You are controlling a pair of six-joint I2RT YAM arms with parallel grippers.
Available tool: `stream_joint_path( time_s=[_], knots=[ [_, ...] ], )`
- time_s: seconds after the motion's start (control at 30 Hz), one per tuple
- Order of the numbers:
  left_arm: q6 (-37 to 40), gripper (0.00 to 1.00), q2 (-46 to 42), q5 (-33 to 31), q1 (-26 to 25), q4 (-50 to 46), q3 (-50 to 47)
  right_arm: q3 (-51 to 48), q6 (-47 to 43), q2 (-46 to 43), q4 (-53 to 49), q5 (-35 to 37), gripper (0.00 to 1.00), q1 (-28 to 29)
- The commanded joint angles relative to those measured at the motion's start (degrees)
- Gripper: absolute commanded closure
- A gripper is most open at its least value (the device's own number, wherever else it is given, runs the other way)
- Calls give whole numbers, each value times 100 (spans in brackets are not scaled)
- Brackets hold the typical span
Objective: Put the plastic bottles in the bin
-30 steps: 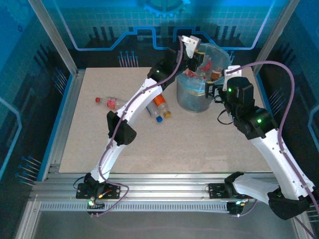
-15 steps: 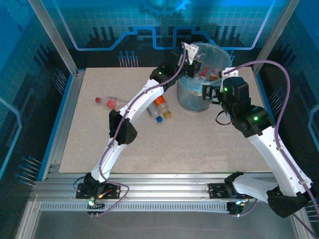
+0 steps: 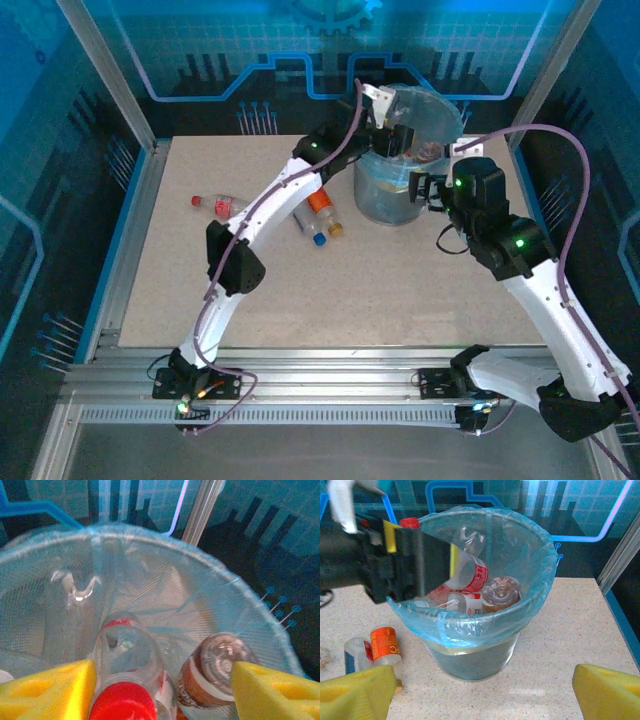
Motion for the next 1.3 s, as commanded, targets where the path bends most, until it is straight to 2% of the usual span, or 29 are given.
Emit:
stream_joint_path(
  time_s=[0.0, 0.37, 0.77, 1.07, 1.27],
  knots=[
    [-202, 26, -643, 208, -37, 435, -146, 130, -1, -133, -22, 40, 8, -55],
    [-354, 20, -1279, 352, -41, 852, -558, 301, -15, -182, -127, -41, 8, -48],
    [-427, 19, -2717, 447, -28, 1600, -1889, 610, 11, -117, -92, -331, 11, 82],
    [-155, 20, -4310, -266, 41, 1694, -3564, 1231, -83, 548, -28, -428, 12, 575],
    [-218, 20, -5725, -1115, 440, 1191, -5162, 1909, -403, 1556, 90, -482, 13, 1234]
  ],
)
